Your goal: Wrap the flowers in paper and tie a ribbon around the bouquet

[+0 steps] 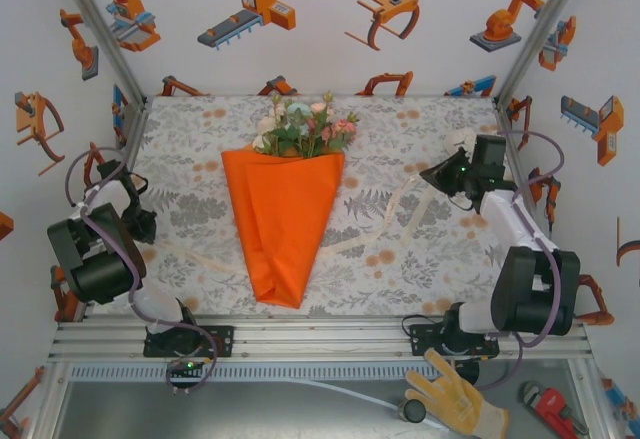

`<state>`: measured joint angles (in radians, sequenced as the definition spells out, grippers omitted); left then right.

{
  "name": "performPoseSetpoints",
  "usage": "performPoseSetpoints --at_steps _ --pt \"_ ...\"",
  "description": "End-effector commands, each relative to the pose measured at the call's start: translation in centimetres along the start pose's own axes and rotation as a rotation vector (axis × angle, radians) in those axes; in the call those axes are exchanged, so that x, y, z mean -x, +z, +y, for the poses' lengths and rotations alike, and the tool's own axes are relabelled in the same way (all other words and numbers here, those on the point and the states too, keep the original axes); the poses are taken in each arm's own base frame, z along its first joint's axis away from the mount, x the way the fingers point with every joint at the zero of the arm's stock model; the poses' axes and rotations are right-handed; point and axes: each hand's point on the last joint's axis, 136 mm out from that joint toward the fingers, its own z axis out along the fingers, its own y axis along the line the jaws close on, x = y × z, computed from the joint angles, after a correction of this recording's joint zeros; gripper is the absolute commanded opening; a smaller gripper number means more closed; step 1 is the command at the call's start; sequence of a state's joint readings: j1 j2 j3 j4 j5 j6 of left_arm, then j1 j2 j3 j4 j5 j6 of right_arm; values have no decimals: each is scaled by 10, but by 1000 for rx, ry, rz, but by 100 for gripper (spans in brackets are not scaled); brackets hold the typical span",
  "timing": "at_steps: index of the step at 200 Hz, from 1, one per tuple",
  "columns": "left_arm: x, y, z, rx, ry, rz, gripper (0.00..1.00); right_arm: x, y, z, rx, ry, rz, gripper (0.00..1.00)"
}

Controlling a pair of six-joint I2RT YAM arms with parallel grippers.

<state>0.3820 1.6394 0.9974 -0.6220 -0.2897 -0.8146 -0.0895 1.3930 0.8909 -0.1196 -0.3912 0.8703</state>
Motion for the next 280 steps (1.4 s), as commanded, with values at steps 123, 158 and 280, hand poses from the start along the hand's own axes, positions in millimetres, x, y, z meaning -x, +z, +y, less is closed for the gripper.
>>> performPoseSetpoints --at_steps 123,158,280 --pt "59 -48 -159 -402 64 -94 0 76 4 -24 -176 -41 -205 0" --pt "61 -55 -166 -427 69 -88 0 83 6 -7 -122 -51 -188 0" --pt "-25 -157 -123 -515 242 -239 0 -193 -20 270 489 -613 201 0"
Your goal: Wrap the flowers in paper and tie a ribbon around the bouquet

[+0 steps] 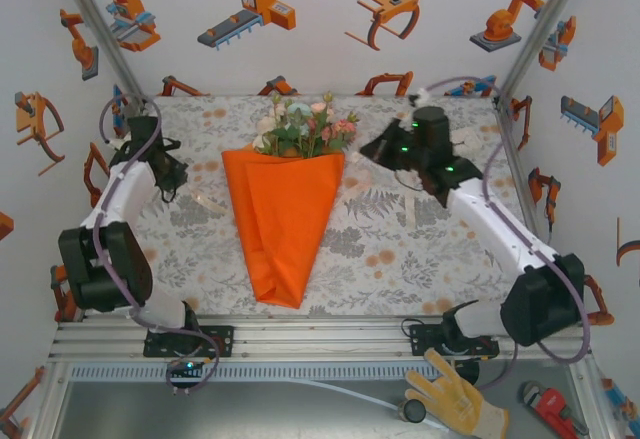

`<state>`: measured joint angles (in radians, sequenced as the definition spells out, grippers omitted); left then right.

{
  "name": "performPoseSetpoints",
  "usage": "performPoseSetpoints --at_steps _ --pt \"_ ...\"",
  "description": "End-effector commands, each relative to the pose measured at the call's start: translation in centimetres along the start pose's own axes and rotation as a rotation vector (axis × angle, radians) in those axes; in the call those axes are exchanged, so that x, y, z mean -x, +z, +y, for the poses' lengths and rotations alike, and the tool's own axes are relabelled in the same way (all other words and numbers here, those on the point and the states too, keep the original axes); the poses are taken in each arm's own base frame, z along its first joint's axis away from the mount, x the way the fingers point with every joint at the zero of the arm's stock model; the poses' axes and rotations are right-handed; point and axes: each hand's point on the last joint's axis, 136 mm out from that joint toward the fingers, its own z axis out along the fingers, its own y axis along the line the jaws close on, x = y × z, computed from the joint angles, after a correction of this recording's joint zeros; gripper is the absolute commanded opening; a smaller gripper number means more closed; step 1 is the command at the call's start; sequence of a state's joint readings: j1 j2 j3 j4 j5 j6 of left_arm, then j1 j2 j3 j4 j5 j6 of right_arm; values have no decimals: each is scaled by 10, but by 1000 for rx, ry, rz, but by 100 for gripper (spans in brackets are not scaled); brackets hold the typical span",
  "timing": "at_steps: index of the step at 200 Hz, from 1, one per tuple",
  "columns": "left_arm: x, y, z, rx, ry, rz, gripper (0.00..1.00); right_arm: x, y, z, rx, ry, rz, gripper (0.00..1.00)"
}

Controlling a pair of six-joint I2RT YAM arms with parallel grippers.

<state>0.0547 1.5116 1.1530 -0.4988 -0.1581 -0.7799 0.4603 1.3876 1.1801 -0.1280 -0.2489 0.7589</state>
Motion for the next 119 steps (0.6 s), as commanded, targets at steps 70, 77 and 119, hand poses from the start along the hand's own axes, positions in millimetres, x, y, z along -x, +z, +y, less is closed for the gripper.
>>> performPoseSetpoints --at_steps 70,77,119 --pt "-21 -70 19 -55 92 -187 0 -126 100 181 265 -380 403 68" --pt "-22 -71 15 -71 123 -185 0 -107 83 165 232 -385 338 79" --pt "-35 -88 -27 -270 324 -189 0 -63 40 96 133 -289 161 91"
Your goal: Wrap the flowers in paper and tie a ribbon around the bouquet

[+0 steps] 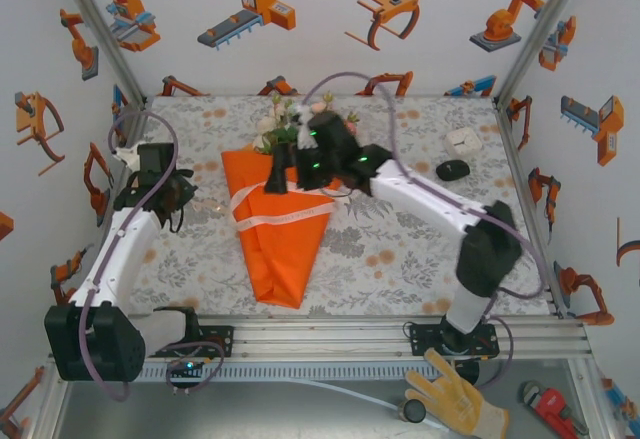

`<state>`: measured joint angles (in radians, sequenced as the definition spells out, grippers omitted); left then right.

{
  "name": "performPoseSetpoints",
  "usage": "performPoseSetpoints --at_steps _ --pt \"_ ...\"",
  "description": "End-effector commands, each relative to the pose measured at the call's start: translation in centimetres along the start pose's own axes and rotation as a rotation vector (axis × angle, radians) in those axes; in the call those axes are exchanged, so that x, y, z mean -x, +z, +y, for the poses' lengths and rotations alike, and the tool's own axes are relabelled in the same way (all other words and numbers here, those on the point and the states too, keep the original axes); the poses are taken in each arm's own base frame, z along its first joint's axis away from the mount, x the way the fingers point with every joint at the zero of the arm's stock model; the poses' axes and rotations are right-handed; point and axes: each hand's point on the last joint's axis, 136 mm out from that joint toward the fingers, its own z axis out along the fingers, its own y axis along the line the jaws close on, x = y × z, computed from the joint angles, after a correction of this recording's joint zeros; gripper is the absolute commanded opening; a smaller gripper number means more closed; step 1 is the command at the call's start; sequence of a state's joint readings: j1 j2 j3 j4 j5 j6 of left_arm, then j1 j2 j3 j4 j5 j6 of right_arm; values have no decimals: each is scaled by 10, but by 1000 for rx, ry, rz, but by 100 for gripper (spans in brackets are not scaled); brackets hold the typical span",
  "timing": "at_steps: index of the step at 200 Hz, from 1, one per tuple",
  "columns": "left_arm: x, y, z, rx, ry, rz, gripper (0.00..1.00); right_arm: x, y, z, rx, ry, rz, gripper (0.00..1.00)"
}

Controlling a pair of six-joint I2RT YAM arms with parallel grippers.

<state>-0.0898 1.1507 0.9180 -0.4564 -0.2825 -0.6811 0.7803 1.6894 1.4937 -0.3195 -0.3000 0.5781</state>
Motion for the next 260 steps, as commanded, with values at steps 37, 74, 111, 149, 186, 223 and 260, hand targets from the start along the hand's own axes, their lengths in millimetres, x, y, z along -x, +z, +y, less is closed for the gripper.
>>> performPoseSetpoints --at_steps 37,74,111,149,186,223,260 --pt "-12 -66 -114 -526 479 -118 0 26 -56 -47 -130 65 -217 86" --pt "-80 -106 -177 -770 912 -74 0 17 -61 -59 -158 117 -206 83" --pt "-177 -99 -222 -833 1330 39 28 3 -78 -79 -223 182 -229 81" --pt "-206 -94 -240 -848 1393 44 51 -23 -124 -122 -357 296 -294 81" --pt "-178 -118 -238 -846 1307 -15 61 -43 -144 -134 -405 252 -281 80" --pt "-176 -100 -192 -697 1528 24 67 -56 -118 -124 -303 252 -185 76" --pt "-211 -78 -195 -722 1709 217 74 -58 -118 -129 -314 265 -206 75"
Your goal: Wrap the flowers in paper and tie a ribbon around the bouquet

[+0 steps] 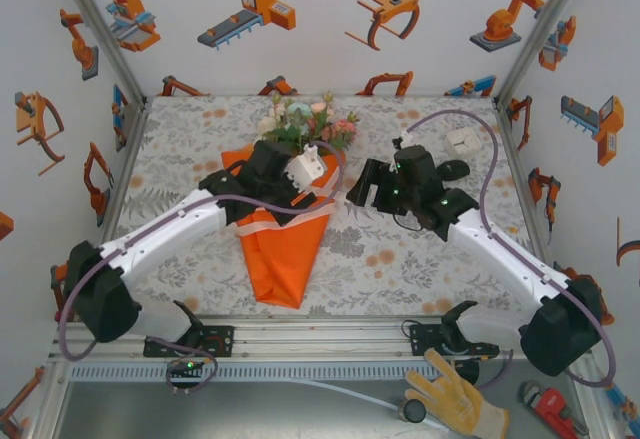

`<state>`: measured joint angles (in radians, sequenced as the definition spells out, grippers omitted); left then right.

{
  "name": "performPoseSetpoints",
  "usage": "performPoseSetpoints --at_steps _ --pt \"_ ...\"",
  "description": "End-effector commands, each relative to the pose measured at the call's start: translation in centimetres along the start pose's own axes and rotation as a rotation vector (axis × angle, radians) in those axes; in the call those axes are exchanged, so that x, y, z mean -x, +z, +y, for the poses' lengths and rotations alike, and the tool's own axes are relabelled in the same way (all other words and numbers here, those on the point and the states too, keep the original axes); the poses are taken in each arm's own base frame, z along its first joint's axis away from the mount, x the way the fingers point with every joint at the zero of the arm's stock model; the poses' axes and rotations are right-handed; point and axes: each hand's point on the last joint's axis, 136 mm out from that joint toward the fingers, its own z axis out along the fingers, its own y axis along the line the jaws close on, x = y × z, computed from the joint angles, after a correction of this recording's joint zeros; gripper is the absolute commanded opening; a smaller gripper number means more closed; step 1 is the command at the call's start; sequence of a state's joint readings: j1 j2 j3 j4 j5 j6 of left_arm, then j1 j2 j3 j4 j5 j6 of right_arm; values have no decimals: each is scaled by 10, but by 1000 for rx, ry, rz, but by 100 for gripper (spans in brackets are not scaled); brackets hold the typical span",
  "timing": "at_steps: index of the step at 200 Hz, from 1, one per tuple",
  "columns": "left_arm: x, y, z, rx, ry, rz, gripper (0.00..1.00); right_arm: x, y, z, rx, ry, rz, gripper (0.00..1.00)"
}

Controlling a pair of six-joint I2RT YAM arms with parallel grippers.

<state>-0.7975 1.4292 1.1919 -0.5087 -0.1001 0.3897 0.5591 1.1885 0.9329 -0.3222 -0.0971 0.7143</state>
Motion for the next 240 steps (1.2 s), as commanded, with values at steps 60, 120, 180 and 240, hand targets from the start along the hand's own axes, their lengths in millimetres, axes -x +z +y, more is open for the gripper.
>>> performPoseSetpoints --at_steps 60,120,180,240 --pt "-27 78 -29 -201 117 190 74 -8 -22 -12 -17 -10 -44 76" --pt "-49 102 -44 -274 117 271 71 -7 -23 -16 -32 -4 -57 76" --pt "-63 118 -36 -200 173 330 57 -6 -24 -16 -32 2 -64 76" --pt "-43 101 -42 -335 23 247 6 -11 -11 3 96 14 -40 75"
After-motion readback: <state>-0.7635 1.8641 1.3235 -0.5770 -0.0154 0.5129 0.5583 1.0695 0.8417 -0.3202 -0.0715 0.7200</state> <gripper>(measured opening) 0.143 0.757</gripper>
